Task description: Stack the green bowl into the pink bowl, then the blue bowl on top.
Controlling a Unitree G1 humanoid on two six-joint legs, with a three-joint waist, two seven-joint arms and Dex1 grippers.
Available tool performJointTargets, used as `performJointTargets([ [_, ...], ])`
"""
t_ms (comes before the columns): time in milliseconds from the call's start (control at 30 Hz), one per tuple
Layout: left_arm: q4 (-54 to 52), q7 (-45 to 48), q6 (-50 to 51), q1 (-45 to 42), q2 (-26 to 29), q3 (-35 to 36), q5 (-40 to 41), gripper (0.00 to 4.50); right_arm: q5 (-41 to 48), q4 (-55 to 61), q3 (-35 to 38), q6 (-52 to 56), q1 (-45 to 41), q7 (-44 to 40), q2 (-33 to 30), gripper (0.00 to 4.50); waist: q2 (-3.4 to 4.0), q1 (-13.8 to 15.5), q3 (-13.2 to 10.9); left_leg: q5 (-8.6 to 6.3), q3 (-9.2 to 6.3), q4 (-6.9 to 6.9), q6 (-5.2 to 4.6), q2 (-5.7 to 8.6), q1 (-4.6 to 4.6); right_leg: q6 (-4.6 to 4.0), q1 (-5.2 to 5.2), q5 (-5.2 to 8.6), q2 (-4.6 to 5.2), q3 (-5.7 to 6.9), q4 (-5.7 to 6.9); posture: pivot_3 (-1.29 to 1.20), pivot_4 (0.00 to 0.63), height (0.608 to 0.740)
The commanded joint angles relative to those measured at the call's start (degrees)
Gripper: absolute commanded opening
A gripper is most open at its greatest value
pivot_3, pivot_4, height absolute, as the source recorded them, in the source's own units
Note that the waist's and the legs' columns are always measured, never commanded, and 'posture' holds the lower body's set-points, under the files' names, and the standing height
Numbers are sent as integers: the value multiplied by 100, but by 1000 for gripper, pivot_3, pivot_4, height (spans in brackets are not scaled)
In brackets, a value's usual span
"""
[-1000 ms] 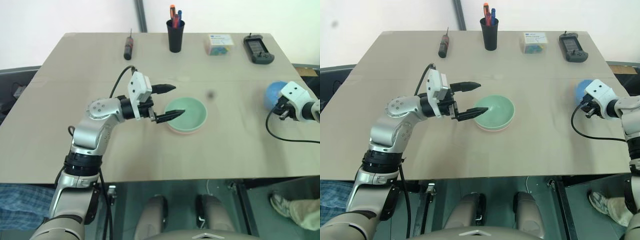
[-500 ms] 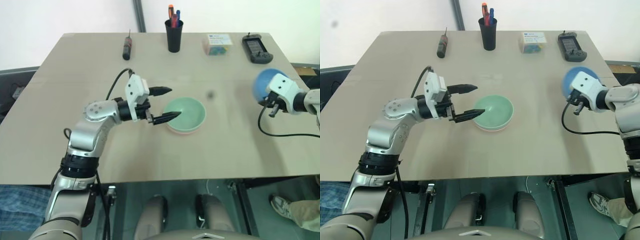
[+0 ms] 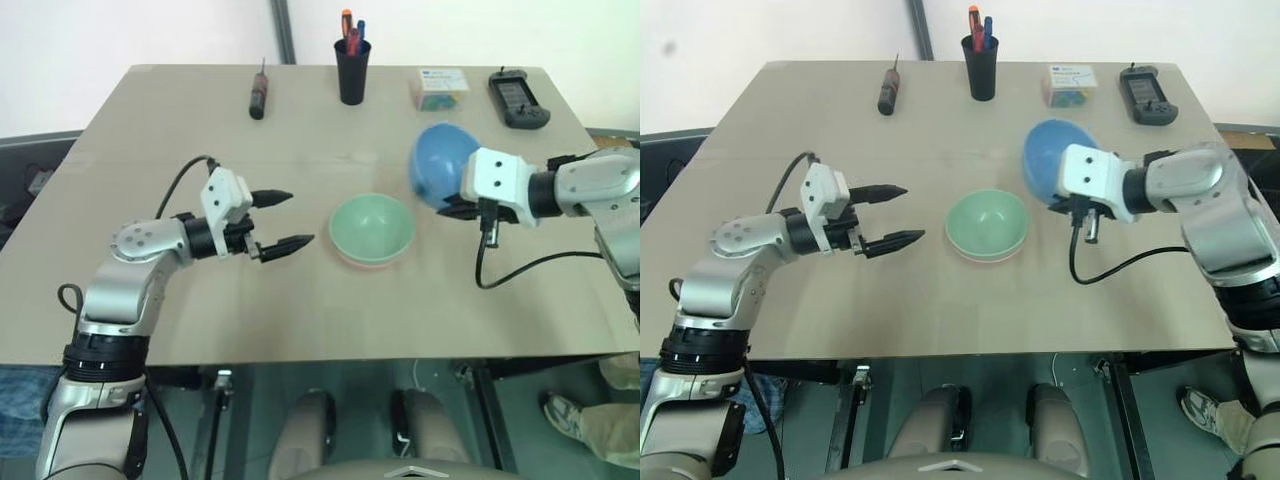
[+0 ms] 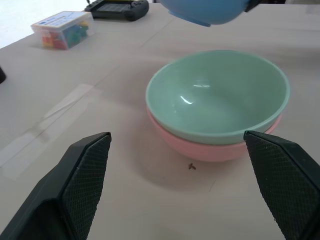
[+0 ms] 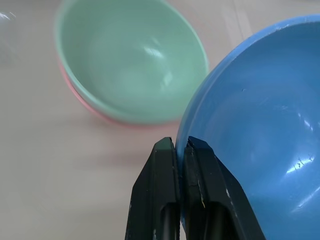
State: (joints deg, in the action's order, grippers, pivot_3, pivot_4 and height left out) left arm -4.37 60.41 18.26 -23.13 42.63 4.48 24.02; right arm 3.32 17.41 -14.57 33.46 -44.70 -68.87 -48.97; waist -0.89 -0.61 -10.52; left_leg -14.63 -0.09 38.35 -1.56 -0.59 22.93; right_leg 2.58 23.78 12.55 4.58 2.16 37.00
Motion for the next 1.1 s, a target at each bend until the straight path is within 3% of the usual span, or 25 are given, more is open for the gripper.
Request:
performJointTargets([
  [33,-223,68,-78,184,227,294,61,4500,111,594,-230,117,-219,-64,164,31,0,-3,0,0,0,0,0,0,0,0,0,0,0,0,0,0,150,740],
  [500,-40,160,-205,344,551,487,-3,4500,-257,749,-1163,141,-767,115,913,31,0,-12,0,0,-3,1,0,0,0,0,1,0,-1,4,4,0,150,740],
  [633,-26,160,-200,267,522,450,12,4500,-384,646,-1212,140,-867,152,958,1176,-1,-5,0,0,-3,1,0,0,0,0,1,0,-1,4,5,0,150,740],
  [767,-81,187,-161,213,449,431,98,4500,-466,550,-1056,266,-909,320,959,2940,-1,-1,1,0,-3,2,0,1,1,0,1,0,0,5,4,0,150,740],
  [833,-107,157,-136,197,428,403,90,4500,-420,518,-899,398,-881,336,870,3598,-1,-5,1,0,-3,2,0,1,0,0,1,0,0,4,5,0,150,740],
  [1100,-371,-145,20,265,327,404,77,4500,527,733,798,1369,96,638,530,3598,-4,21,2,0,-5,1,0,2,4,0,-2,0,2,7,-1,0,150,740],
])
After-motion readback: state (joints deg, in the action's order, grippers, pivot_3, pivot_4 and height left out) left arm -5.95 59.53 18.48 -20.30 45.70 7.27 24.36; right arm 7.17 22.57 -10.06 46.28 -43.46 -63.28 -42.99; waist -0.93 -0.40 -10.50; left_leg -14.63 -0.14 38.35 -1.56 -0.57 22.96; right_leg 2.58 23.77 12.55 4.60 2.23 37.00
